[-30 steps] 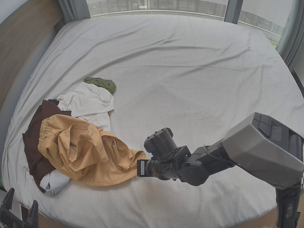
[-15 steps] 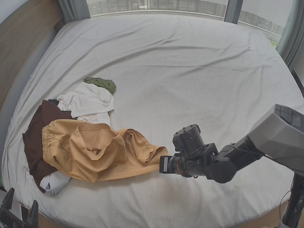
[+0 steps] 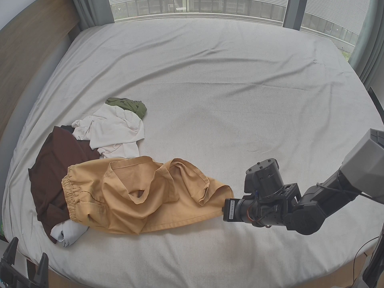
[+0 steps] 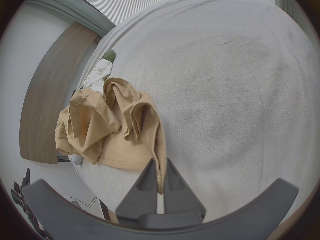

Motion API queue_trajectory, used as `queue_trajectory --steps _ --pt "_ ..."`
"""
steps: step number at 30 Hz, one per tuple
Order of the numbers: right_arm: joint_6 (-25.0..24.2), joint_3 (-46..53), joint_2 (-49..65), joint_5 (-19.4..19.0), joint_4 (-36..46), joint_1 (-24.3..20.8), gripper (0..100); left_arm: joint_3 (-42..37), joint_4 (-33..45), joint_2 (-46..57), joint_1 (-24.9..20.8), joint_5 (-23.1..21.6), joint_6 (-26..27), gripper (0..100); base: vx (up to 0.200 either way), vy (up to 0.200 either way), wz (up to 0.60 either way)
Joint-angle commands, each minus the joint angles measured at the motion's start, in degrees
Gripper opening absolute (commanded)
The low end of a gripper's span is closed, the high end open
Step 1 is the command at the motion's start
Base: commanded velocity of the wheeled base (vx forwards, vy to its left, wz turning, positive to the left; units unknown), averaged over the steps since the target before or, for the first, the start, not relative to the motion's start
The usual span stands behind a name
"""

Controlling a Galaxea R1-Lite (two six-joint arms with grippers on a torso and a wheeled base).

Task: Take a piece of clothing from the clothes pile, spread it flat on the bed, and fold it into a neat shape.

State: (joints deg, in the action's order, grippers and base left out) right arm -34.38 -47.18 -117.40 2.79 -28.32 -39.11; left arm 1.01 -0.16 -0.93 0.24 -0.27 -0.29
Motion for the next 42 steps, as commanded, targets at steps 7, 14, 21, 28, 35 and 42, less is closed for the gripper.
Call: queue_trajectory --steps 7,14,21,28,35,42 --pt "0.1 9.2 4.6 0.0 -3.7 3.5 0 -1.0 0.0 0.9 0.0 0.0 0.0 100 0.000 0.000 0.00" --pt "1.0 14.6 7.7 -0.2 -5.3 5.7 0 -1.0 0.0 0.9 0.0 0.0 0.0 100 0.000 0.000 0.00" --pt "3.0 19.6 7.8 -0.2 -10.4 8.0 0 -1.0 0.0 0.9 0.0 0.0 0.1 100 0.000 0.000 0.00" --pt "3.2 23.1 9.3 -0.3 -12.6 10.0 0 -1.0 0.0 0.9 0.0 0.0 0.1 100 0.000 0.000 0.00" --pt "3.1 26.5 10.1 -0.5 -12.7 10.5 0 -1.0 0.0 0.9 0.0 0.0 0.1 100 0.000 0.000 0.00" --pt "3.3 31.6 9.9 -0.5 -17.7 11.9 0 -1.0 0.0 0.9 0.0 -0.1 0.2 100 0.000 0.000 0.00"
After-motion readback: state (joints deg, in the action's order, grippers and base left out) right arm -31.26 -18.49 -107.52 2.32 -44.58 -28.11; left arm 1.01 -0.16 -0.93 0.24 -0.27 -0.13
